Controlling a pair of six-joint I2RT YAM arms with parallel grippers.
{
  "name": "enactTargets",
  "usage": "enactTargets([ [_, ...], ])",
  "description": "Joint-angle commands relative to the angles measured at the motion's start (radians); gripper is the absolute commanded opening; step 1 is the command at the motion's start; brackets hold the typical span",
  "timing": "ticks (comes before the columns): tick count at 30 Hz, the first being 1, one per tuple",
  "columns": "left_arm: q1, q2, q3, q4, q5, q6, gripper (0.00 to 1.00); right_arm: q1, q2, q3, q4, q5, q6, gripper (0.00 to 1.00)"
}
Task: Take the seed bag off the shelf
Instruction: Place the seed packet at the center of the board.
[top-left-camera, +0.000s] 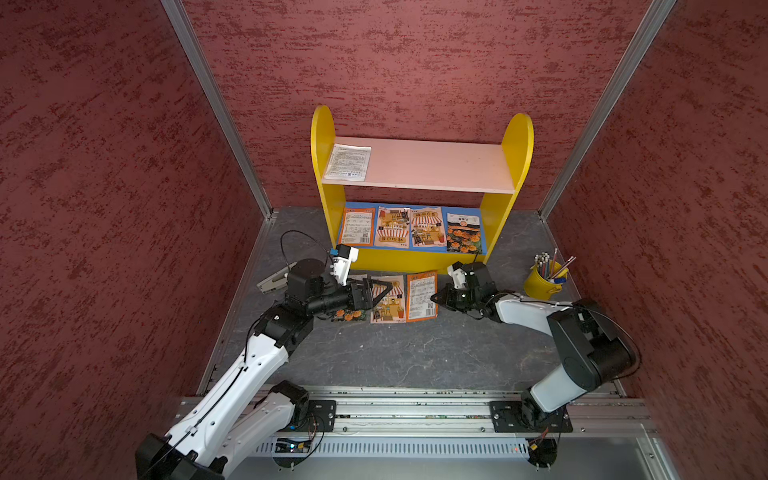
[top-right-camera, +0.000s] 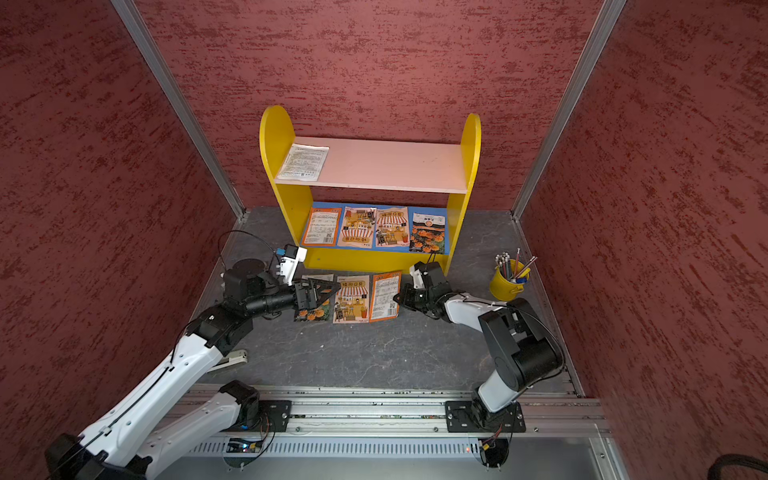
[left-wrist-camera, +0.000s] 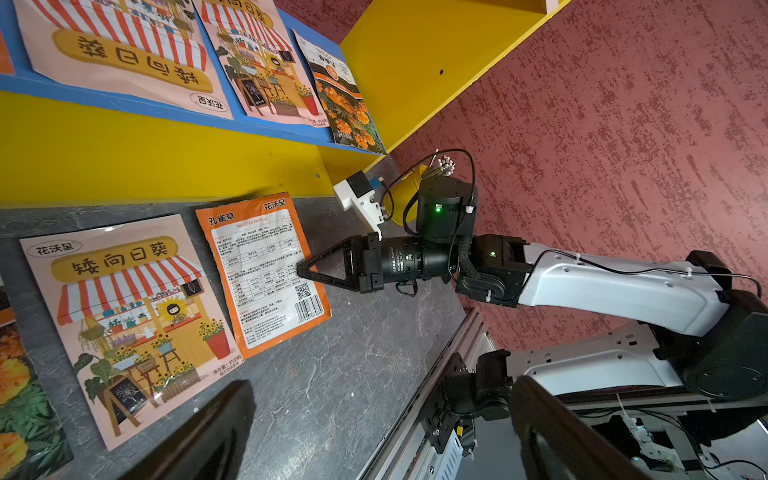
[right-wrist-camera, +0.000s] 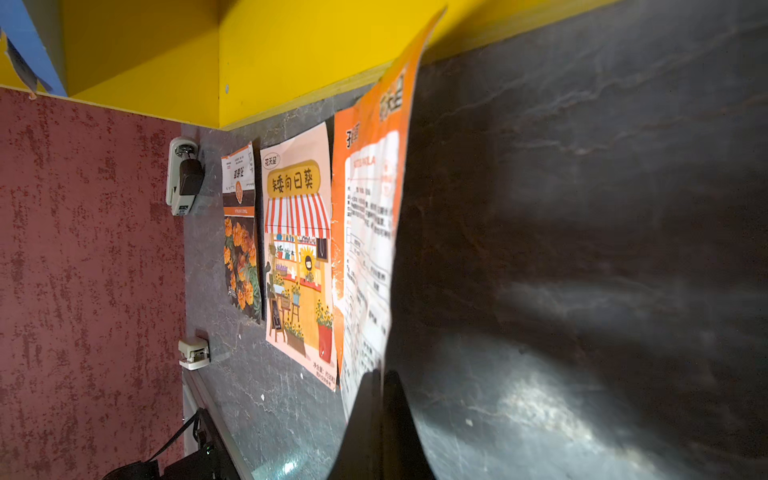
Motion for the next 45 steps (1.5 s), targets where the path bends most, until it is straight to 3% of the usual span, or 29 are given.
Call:
enactTargets([
  [1, -0.006, 0.008, -0.011, 0.026, -0.016, 0.001, 1.0, -0.014, 0.022, 0.029, 0.038, -0.03, -0.024, 0.0],
  [9, -0.01, 0.013, -0.012, 0.023, -0.024, 0.004, 1.0, -0.041, 0.047, 0.048, -0.005, -0.07, -0.069, 0.0],
  [15, -0.012, 0.019, -0.016, 0.025, -0.024, 0.003, 1.0, -0.046, 0.068, 0.069, -0.049, -0.057, -0.103, 0.06],
  [25, -0.015, 0.015, -0.023, 0.026, -0.026, 0.003, 1.0, -0.048, 0.081, 0.069, -0.069, -0.041, -0.114, 0.26],
  [29, -0.015, 0.019, -0.024, 0.027, -0.028, 0.003, 1.0, -0.05, 0.074, 0.076, -0.103, -0.01, -0.138, 0.34],
  [38, -0.015, 0.02, -0.017, 0.011, -0.043, 0.008, 1.0, -0.052, -0.046, 0.092, -0.291, 0.153, -0.251, 0.37],
  [41, -0.015, 0.029, -0.006, 0.015, -0.041, 0.008, 1.0, -0.051, -0.125, 0.087, -0.304, 0.117, -0.262, 0.41],
  [45, -0.015, 0.043, 0.009, 0.026, -0.03, 0.009, 1.0, -0.052, -0.255, 0.058, -0.244, -0.06, -0.237, 0.44],
])
